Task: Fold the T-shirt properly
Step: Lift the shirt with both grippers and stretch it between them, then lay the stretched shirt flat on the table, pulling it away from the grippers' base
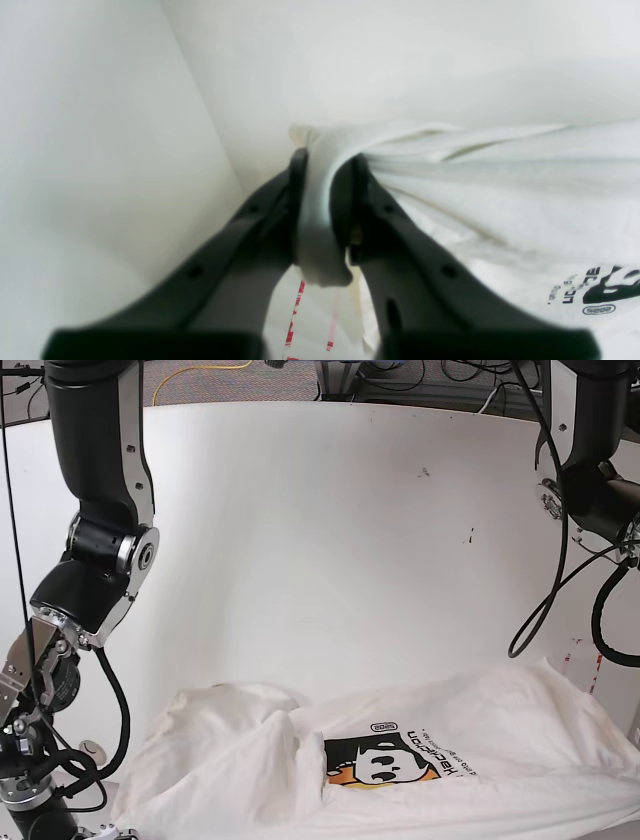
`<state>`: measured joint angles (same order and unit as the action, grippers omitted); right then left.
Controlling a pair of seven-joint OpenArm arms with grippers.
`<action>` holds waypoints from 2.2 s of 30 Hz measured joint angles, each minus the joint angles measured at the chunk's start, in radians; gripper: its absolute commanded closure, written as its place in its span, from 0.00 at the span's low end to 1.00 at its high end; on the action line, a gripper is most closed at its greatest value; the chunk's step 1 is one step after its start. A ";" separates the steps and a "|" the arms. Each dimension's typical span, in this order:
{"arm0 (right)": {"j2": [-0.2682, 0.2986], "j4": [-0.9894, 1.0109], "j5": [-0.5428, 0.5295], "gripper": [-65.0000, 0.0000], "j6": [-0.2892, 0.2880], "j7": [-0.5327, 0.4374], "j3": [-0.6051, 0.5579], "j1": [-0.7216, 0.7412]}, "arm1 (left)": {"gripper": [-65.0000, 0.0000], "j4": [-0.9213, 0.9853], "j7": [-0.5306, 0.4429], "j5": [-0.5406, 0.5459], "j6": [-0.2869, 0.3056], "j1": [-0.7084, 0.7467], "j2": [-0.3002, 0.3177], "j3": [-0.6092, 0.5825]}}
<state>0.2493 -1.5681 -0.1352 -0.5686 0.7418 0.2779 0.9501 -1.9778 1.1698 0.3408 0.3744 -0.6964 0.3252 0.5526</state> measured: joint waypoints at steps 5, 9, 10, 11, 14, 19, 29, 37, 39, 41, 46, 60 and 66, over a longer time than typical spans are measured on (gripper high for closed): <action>0.009 -0.024 0.000 1.00 -0.001 0.043 0.003 -0.022 | 1.00 -0.001 0.022 0.000 0.000 0.007 -0.002 -0.003; 0.011 -0.071 0.000 1.00 0.000 0.061 0.006 -0.093 | 1.00 -0.002 0.010 0.010 0.000 0.060 0.000 -0.001; 0.011 -0.085 -0.002 1.00 -0.004 0.073 0.006 -0.117 | 1.00 -0.003 0.010 0.009 0.001 0.082 0.000 0.002; 0.011 -0.103 0.000 1.00 -0.003 0.085 0.006 -0.143 | 1.00 -0.003 0.011 0.008 0.000 0.109 0.000 0.002; 0.010 -0.160 0.000 1.00 -0.004 0.111 0.006 -0.236 | 1.00 -0.002 0.023 0.005 0.000 0.199 -0.003 0.009; -0.003 -0.278 -0.004 1.00 -0.008 0.147 0.010 -0.399 | 1.00 -0.003 0.021 0.016 0.019 0.318 -0.009 0.068; -0.100 -0.404 -0.015 1.00 -0.013 0.147 0.114 -0.709 | 1.00 -0.002 0.015 0.017 0.152 0.567 -0.011 0.182; -0.146 -0.423 -0.010 1.00 -0.012 0.152 0.132 -0.933 | 1.00 -0.003 0.007 0.024 0.223 0.775 -0.014 0.253; -0.161 -0.426 -0.011 1.00 -0.013 0.150 0.136 -0.978 | 1.00 -0.002 0.008 0.020 0.232 0.829 -0.014 0.269; -0.176 -0.427 -0.010 1.00 -0.029 0.149 0.145 -1.021 | 1.00 -0.002 0.010 0.019 0.254 0.890 -0.015 0.280; -0.199 -0.428 -0.007 1.00 -0.056 0.145 0.169 -1.100 | 1.00 -0.001 0.004 0.020 0.289 1.017 -0.042 0.314; -0.246 -0.439 -0.005 1.00 -0.067 0.141 0.168 -1.336 | 1.00 0.001 -0.006 0.011 0.330 1.219 -0.053 0.379; -0.249 -0.439 -0.001 1.00 -0.068 0.142 0.170 -1.399 | 1.00 0.002 -0.008 0.012 0.330 1.231 -0.056 0.381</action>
<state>0.0006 -2.0075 -0.1364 -0.6361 0.8833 0.4480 -0.4492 -1.9755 1.1622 0.3531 0.7044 0.5346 0.2687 0.9337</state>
